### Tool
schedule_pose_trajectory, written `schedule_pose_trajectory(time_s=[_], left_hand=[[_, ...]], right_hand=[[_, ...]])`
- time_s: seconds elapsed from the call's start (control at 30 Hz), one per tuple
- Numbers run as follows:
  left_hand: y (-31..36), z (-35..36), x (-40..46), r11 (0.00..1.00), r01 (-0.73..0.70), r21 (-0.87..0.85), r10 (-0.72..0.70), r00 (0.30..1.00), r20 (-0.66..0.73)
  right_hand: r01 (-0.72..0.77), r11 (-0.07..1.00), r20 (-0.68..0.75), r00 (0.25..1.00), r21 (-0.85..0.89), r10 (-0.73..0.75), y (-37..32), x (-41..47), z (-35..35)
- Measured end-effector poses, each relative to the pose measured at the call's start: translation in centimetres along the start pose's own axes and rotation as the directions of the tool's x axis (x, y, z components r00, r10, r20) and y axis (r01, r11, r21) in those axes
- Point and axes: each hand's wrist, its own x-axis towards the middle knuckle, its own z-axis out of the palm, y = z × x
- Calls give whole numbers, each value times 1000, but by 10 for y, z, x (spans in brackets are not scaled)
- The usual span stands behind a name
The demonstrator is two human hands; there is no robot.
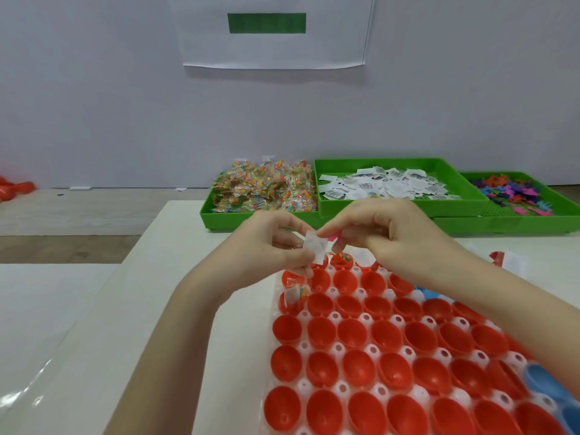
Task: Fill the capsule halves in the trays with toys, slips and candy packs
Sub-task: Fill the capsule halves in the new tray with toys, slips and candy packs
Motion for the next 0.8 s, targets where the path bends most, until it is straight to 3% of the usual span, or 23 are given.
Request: schedule_pose_trajectory(time_s=[0.17,0.47,0.67,0.8], left_hand=[[0,2,1,998,-67,-2,67,997,26],[-2,4,2,987,-131,-92,123,988,-93],[-3,0,2,984,-117,-136,106,991,-79],[-5,-1,1,993,-56,-106,59,998,29]], right_hand=[[-79,996,-118,990,-27,75,-1,7,8],[-180,980,-143,971,87,191,3,15,9],[-221,918,-19,970,328,241,9,9,9],[-273,921,140,960,278,242,15,4,10]])
